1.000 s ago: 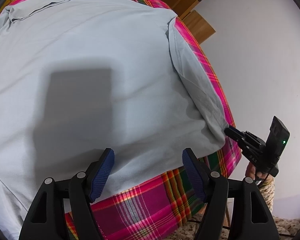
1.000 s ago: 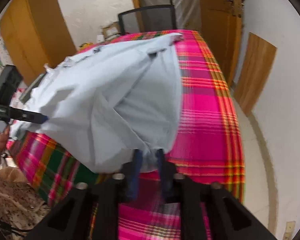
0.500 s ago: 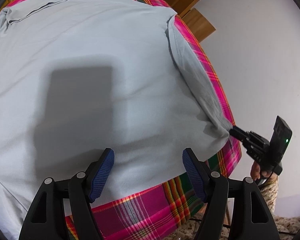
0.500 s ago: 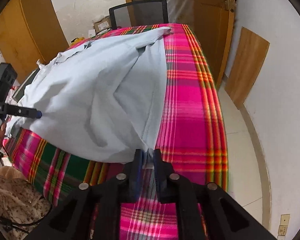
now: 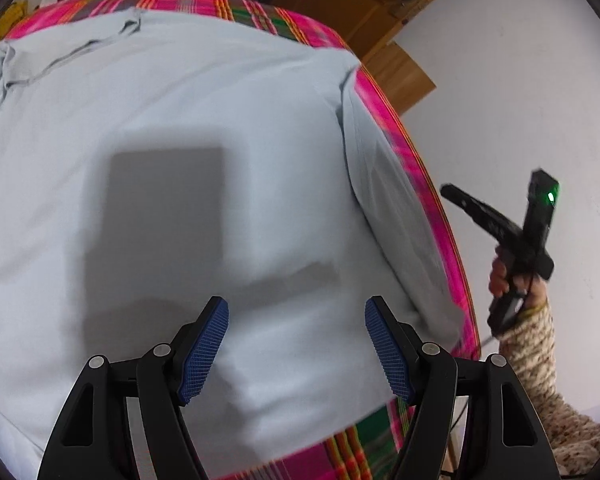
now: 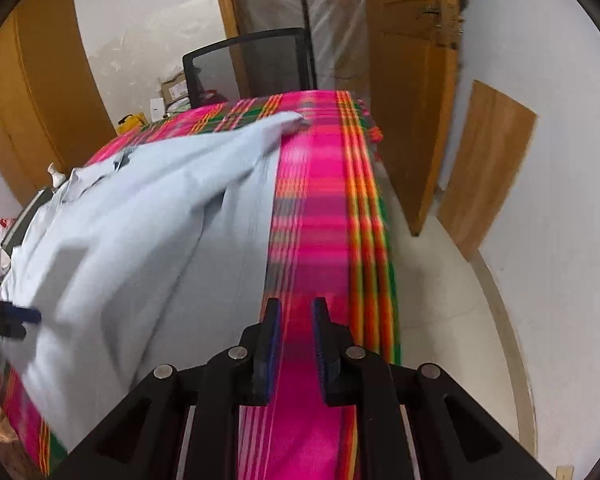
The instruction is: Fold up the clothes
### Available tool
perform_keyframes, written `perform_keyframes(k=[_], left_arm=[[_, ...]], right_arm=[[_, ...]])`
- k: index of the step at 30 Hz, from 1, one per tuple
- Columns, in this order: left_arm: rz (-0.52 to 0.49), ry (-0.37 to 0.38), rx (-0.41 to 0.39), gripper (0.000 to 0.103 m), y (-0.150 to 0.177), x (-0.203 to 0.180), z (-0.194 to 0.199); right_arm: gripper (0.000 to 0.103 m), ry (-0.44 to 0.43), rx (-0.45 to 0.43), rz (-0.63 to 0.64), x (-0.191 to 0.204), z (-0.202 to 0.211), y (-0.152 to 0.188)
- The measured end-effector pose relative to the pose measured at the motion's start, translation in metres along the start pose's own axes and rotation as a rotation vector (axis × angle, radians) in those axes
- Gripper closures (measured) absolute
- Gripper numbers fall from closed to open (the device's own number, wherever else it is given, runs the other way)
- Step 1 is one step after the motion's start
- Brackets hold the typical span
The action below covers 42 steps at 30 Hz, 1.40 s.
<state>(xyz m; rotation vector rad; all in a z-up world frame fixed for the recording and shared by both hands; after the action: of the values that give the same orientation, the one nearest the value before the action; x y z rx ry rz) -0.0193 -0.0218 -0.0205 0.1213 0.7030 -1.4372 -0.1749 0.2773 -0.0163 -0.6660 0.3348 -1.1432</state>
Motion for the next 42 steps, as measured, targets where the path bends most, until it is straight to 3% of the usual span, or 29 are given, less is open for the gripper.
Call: perform_keyframes(k=[7, 18, 29, 31, 32, 33, 38, 42], left_arm=[[0.035, -0.027, -0.022, 0.030, -0.031, 0.008, -0.018], [0.028, -0.014, -0.047, 0.030, -0.055, 0.008, -0.033], [0.019, 0.002, -0.086, 0.027, -0.066, 0.008, -0.036], [0.017, 0.008, -0.089, 0.027, -0.064, 0.009, -0.034], [0.016, 0.011, -0.090, 0.027, -0.064, 0.009, -0.034], [0.014, 0.014, -0.092, 0.026, -0.063, 0.009, -0.033], [0.010, 0.034, -0.099, 0.026, -0.062, 0.010, -0.032], [0.008, 0.042, -0.102, 0.026, -0.061, 0.010, -0.031]], right_arm=[[0.083, -0.055, 0.027, 0.030, -0.001, -0.057, -0.052], [0.079, -0.137, 0.066, 0.048, 0.006, -0.105, -0.088], [0.072, -0.073, 0.057, 0.161, 0.028, -0.130, -0.108], [0.076, -0.066, 0.054, 0.176, 0.033, -0.132, -0.109], [0.091, -0.070, 0.059, 0.184, 0.035, -0.132, -0.109], [0.099, -0.075, 0.063, 0.192, 0.037, -0.132, -0.108], [0.100, 0.013, 0.060, 0.209, 0.028, -0.132, -0.112], [0.100, 0.040, 0.063, 0.120, 0.001, -0.133, -0.117]])
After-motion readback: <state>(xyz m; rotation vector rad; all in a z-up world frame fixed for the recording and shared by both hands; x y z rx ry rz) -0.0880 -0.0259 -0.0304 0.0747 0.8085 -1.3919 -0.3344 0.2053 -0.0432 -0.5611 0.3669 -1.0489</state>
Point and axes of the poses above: each gripper's, at about its wrist camera, not at the fingertips, and z roughly against the way its jaws point, x to its left, y to its underside, the point moved 6 cm from there along -z, roughly the way its jaws point, and after that the axes turned 3 degrees about z, right-handed, at the moved point
